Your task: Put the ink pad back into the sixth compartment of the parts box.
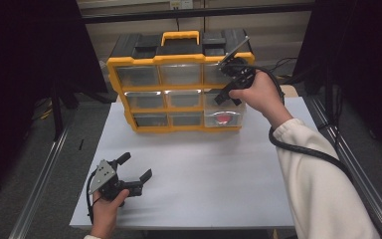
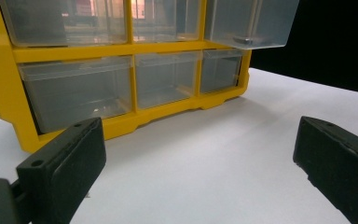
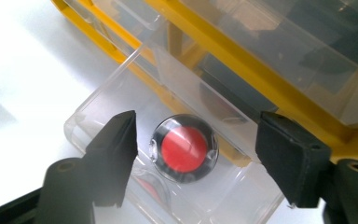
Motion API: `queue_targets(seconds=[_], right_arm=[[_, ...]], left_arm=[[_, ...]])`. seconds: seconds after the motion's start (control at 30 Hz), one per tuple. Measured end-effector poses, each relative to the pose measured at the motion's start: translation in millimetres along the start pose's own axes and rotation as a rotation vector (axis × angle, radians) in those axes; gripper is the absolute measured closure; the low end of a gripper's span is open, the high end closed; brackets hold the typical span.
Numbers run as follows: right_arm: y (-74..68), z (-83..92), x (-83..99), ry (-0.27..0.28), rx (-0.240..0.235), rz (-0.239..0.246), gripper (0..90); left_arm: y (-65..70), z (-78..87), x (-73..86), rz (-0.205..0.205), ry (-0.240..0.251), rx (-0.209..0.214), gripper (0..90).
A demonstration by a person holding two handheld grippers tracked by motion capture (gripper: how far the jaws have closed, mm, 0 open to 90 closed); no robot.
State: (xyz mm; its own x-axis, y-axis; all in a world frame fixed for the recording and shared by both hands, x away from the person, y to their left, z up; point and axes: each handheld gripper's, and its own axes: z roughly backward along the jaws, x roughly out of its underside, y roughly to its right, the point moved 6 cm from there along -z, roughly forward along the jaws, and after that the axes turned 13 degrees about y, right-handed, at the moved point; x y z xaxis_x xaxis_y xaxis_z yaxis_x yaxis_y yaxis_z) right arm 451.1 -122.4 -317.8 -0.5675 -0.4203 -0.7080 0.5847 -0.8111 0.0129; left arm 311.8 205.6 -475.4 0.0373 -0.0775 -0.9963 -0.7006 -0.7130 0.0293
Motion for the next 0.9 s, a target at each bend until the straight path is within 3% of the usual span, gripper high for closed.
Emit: queue_targets(seconds=[0.23,0.73,0.77,0.83,0.9], right_arm=[[-7.7,3.4,2.6,0.011,-0.041,-0.008,37.0],[-20.1,12.6,10.0,0.038,-0.121,-0.006,51.9],[-20.4,13.1,10.3,0.045,-0.126,-0.007,53.1],[-20.1,15.0,12.0,0.042,-0.130,-0.004,54.9],[-21.1,16.0,13.4,0.047,-0.143,-0.006,54.9]], left_arm=[[1.3,-1.3,-0.7,0.019,0.016,-0.009,2.4],[0.1,-0.3,-0.9,0.000,0.009,-0.004,2.4],[2.8,-3.0,-2.1,0.044,0.045,-0.020,2.4],[2.5,-2.5,-1.9,0.044,0.041,-0.023,2.4],[0.7,-0.8,-1.5,0.017,0.023,-0.012,2.4]])
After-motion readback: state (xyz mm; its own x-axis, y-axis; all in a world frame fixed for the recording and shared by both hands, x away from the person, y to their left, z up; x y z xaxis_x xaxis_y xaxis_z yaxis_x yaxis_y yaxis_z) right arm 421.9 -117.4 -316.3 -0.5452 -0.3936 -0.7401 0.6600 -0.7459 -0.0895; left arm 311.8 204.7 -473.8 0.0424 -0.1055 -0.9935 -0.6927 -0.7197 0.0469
